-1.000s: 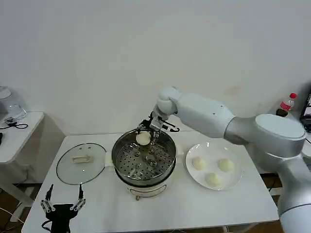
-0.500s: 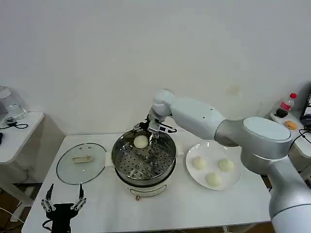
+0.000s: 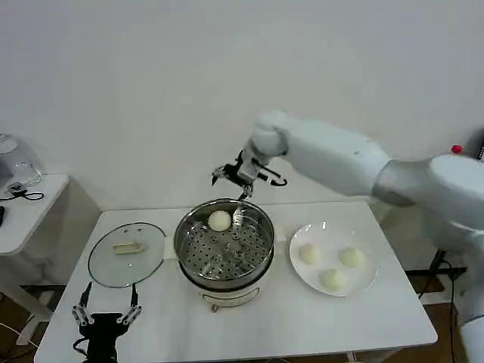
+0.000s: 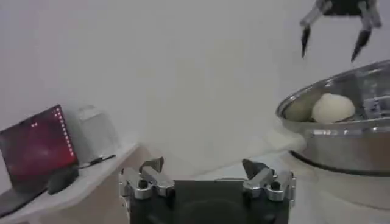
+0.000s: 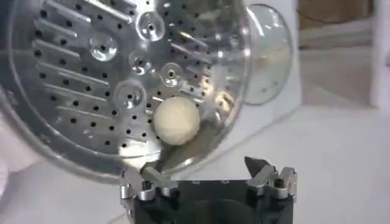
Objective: Take steamed baozi put them in steamer then cover it.
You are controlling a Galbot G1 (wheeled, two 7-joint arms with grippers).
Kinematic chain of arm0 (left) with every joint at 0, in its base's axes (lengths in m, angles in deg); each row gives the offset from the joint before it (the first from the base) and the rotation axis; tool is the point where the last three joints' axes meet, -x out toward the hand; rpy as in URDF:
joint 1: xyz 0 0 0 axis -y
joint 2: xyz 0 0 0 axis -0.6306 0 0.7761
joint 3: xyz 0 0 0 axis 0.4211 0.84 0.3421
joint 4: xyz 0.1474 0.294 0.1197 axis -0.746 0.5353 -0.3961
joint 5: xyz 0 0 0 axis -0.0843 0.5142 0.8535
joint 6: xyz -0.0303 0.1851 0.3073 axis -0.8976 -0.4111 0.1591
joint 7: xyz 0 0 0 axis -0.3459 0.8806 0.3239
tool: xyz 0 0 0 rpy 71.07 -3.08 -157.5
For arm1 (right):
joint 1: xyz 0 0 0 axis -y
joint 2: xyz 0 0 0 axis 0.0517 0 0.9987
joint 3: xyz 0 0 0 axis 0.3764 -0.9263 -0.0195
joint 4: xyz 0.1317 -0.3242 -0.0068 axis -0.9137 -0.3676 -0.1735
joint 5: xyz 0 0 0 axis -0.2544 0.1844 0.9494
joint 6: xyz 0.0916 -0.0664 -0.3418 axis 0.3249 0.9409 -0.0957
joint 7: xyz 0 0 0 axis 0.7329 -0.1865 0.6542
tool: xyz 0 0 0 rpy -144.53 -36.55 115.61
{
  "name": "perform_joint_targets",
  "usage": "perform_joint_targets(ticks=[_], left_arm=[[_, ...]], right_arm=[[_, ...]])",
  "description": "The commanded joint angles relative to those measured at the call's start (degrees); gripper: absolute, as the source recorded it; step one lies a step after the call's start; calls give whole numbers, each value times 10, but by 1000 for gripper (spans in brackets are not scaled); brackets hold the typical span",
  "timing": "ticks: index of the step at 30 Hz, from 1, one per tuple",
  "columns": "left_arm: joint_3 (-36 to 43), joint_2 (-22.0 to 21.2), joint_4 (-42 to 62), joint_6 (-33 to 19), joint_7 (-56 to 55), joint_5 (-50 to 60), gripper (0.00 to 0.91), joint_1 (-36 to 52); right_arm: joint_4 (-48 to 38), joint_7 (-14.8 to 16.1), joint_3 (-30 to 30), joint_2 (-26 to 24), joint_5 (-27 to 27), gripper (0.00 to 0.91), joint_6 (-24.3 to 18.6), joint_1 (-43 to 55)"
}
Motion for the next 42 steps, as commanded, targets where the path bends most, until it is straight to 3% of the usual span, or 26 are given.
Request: perform_joint_targets(ticks=[1,4,8,15,18,25,36,42], left_arm=[[13,7,-1,5,4,-1,907,4],[16,13,-3,10,8,-5,907,11],[19,20,-5,13,12,-6,907,19],[18,28,-1,16,14,-10,907,30],[17,28,-1,15,14,-10,907,33],[19,24,1,15,14,-9,907,36],[16,17,4,17,14,-5,907,35],[13,15,7,15,13,-6,907,33]], right_arm=[[150,25,-110,-196,-83,907,160,94],[164,32,-136,-255,-71,907,187,87],[182,26,-127,-303,-66,907,220,47],[193,-4,-112,-320,-64,907,287,-17],[180,-16,-84,-313,-67,907,312,-61],[108,-30,-7,-259,-86,907,326,-177],[12,0,47,-170,-73,907,308,-245],[-15,16,57,-156,-49,907,303,-263]])
